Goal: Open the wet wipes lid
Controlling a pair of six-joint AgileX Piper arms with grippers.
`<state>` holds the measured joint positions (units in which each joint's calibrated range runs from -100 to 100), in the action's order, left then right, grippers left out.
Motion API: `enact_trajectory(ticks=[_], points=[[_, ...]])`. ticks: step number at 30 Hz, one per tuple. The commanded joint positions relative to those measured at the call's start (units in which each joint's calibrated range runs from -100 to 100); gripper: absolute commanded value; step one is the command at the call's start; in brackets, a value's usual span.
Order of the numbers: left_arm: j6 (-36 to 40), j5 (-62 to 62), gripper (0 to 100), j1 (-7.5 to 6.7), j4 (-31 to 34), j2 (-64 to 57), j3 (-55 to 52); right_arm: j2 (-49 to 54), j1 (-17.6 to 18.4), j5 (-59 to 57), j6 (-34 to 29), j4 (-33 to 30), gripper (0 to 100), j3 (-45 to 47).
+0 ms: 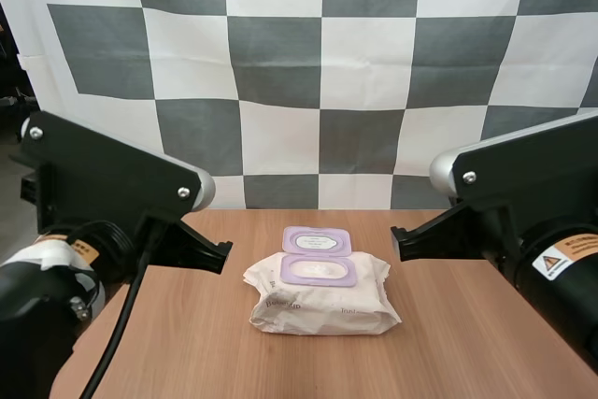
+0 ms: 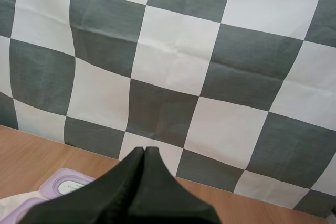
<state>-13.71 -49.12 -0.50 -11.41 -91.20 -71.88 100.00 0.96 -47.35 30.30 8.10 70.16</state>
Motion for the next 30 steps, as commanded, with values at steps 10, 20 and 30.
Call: enact_trajectory(ticks=[10,20,30], points=[[23.65,15.95,0,0.25,17.5,-1.64,-12.31,0.0,-0.01,16.76,-0.15,0.38,0,16.46],[29.59,31.78,0,0.95,18.92,-5.3,-27.05,0.0,-0.01,27.31,-0.15,5.54,0,26.91],[35.52,22.38,0,1.2,18.89,-8.28,-28.12,0.0,-0.22,26.3,-0.15,4.88,0,29.84]])
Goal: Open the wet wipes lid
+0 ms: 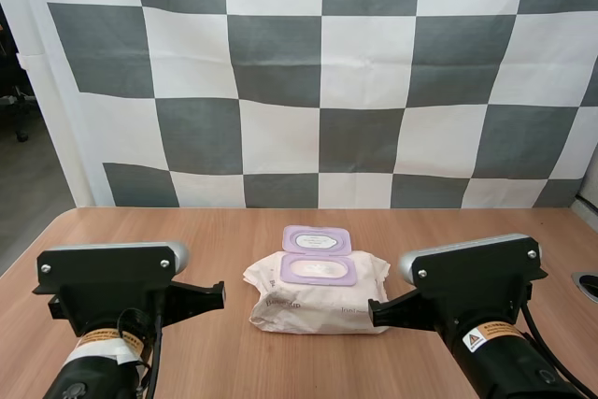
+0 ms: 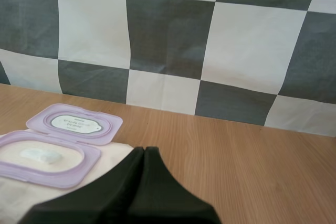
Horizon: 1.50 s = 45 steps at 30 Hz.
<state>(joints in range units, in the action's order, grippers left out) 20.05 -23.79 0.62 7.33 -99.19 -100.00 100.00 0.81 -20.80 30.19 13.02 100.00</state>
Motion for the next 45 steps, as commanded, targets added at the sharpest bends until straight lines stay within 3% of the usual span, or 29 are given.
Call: enact_trajectory(ticks=[1,5,16,45], points=[[2.87,-4.56,0,0.25,0.15,-0.68,0.0,0.0,-0.18,-0.24,-0.04,-0.03,0,0.0],[6.15,-7.74,0,0.66,0.15,-0.81,0.0,0.0,-0.36,-2.3,-1.07,-0.03,0,0.0],[6.15,-8.1,0,0.38,0.24,-0.81,0.0,0.0,-0.73,-12.05,-4.45,-0.91,0,0.0],[6.06,-8.1,0,0.39,0.24,-0.81,0.0,0.0,-0.55,-11.54,-4.45,-1.36,0,0.0]])
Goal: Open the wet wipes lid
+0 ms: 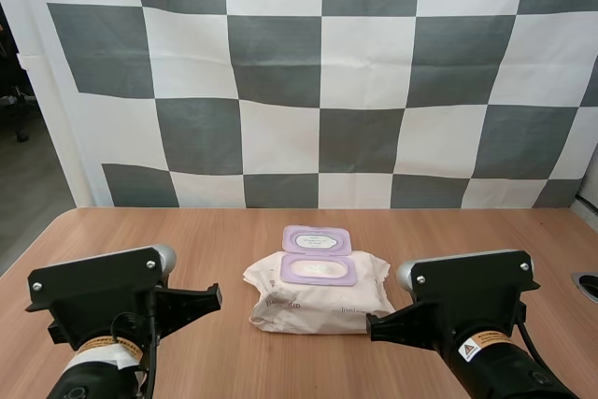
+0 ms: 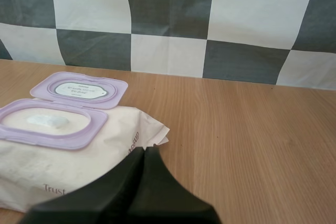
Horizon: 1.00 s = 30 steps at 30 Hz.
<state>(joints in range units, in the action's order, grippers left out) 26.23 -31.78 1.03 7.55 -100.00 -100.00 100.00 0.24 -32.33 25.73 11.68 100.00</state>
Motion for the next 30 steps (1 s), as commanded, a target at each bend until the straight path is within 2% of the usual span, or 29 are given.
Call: enact_trajectory(ticks=[1,11,30], points=[[-0.13,-0.12,0,-0.02,0.03,0.0,0.0,0.0,0.02,-0.02,0.0,-0.03,0,0.0],[-5.04,1.29,0,-0.02,0.03,0.0,0.0,0.0,0.02,-0.02,0.0,-0.03,0,0.0],[-5.16,3.3,0,-0.02,-0.07,0.0,0.0,0.0,0.02,-0.02,0.0,0.37,0,0.0]])
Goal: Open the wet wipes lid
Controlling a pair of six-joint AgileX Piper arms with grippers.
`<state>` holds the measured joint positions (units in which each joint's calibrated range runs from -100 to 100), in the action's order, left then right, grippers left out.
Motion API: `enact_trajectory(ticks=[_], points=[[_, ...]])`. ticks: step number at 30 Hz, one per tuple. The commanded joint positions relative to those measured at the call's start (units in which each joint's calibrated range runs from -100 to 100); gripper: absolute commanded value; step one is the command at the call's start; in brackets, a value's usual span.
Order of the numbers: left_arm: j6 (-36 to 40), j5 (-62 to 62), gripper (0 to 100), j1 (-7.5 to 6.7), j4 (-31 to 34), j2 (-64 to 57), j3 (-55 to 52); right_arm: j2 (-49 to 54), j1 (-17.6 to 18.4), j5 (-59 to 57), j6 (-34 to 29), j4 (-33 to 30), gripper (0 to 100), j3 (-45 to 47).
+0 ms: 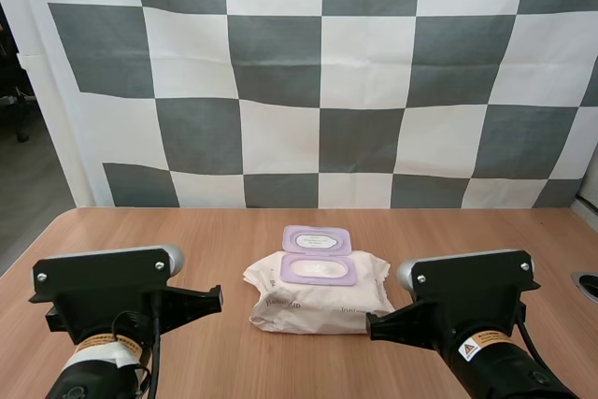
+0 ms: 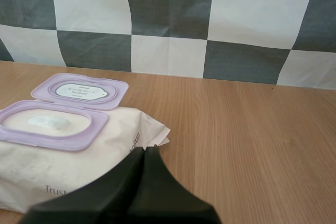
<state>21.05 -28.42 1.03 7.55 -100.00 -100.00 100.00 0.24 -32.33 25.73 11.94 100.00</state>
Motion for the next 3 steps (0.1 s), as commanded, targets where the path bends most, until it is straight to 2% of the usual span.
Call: enact_trajectory(ticks=[1,3], points=[[0.03,-0.07,0,-0.02,-0.07,0.0,0.0,0.0,0.02,-0.02,0.0,0.1,0,0.0],[0.03,-0.07,0,-0.02,-0.07,0.0,0.0,0.0,0.02,-0.02,0.0,0.1,0,0.0]])
